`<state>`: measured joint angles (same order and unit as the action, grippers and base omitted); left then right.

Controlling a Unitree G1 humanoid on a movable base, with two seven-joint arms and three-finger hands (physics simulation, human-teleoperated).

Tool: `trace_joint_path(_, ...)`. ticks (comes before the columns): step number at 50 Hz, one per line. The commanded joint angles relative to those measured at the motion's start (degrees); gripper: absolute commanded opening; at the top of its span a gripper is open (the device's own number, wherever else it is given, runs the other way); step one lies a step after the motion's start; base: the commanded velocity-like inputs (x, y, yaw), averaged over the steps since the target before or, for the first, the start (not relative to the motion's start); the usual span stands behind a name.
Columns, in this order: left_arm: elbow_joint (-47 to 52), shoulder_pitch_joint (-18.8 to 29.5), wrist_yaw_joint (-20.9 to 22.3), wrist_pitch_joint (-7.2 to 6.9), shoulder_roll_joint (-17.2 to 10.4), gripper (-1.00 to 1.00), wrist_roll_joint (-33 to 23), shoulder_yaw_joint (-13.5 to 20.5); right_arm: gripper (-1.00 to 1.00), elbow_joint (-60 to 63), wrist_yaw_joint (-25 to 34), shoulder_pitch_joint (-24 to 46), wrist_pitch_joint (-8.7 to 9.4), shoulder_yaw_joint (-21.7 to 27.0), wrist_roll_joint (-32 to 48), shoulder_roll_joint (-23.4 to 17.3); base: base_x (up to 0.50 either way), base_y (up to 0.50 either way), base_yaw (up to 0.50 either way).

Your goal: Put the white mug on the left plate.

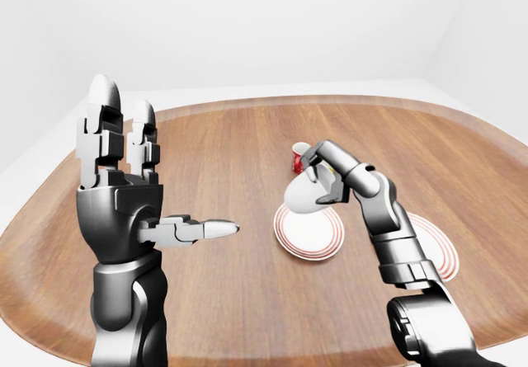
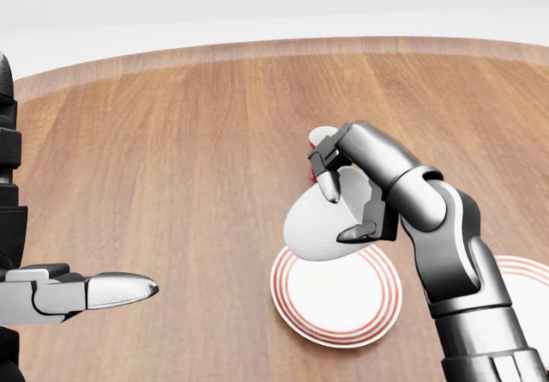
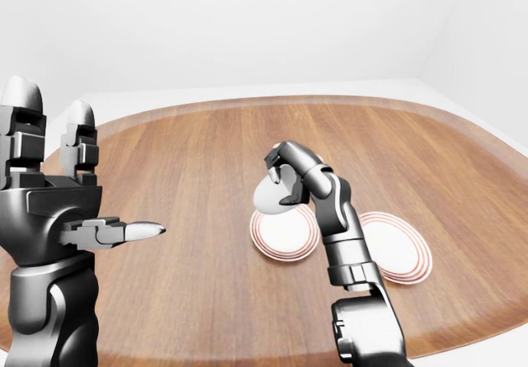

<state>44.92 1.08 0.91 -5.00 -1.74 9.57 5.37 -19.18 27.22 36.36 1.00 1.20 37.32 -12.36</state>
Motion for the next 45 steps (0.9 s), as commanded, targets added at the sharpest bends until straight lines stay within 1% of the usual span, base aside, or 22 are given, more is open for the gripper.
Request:
trace_joint_path(1,0.1,-0.1,0.0,0.00,0.0,0.95,0.0,0.0,-1.00,-9.9,-7.9,2.7,-5.61,-0.6,5.9,0.1,0.00,0.00,0.00)
trace_joint_path(2,0.1,-0.1,0.1,0.00,0.0,0.95,0.0,0.0,-1.00,-11.4,-9.6,2.8,-6.00,-1.3,7.8,-0.2,0.00,0.00,0.00)
trace_joint_path(5,0.3,-0.1,0.0,0.00,0.0,0.95,0.0,0.0,-1.00,-13.1,-10.7,3.0,-6.00,-1.4,9.0,0.1,0.00,0.00,0.00)
trace_joint_path(9,0.3,-0.1,0.1,0.00,0.0,0.95,0.0,-0.1,-1.00,-18.7,-14.1,4.3,-6.00,-2.6,12.6,0.3,0.00,0.00,0.00)
trace_joint_path(13,-0.1,-0.4,0.1,0.00,0.1,0.95,-0.1,-0.2,-1.00,-24.3,-17.3,6.0,-6.00,-4.1,16.1,1.4,0.00,0.00,0.00)
trace_joint_path(18,0.1,0.1,-0.1,0.00,0.0,0.96,0.1,0.0,-1.00,-30.2,-18.8,8.5,-6.00,-5.7,19.6,3.0,0.00,0.00,0.00)
trace_joint_path(20,0.1,0.2,-0.1,0.00,0.0,0.95,0.3,0.2,-1.00,-33.4,-20.4,9.5,-6.00,-6.8,22.0,3.5,0.00,0.00,0.00)
trace_joint_path(23,-0.2,0.3,-0.1,0.00,-0.1,0.95,0.4,0.4,-1.00,-36.8,-21.9,11.0,-6.00,-7.0,23.7,4.4,0.00,0.00,0.00)
trace_joint_path(27,-0.2,0.3,-0.1,0.00,-0.1,0.95,0.5,0.5,-1.00,-41.4,-24.3,12.9,-6.00,-8.9,27.6,4.6,0.00,0.00,0.00)
trace_joint_path(30,-0.1,0.3,-0.1,0.00,-0.1,0.95,0.5,0.4,-1.00,-42.9,-24.5,13.1,-6.00,-9.3,29.8,5.5,0.00,0.00,0.00)
trace_joint_path(32,-0.1,0.1,-0.1,0.00,-0.1,0.95,0.5,0.3,-1.00,-43.9,-25.9,13.6,-6.00,-9.5,31.3,5.8,0.00,0.00,0.00)
trace_joint_path(37,-0.1,0.2,-0.2,0.00,-0.1,0.95,0.5,0.4,-1.00,-42.9,-24.7,13.3,-6.00,-9.3,32.7,6.7,0.00,0.00,0.00)
trace_joint_path(45,-0.1,0.1,-0.1,0.00,-0.1,0.95,0.5,0.3,-1.00,-44.9,-26.5,13.3,-6.00,-10.1,36.0,7.0,0.00,0.00,0.00)
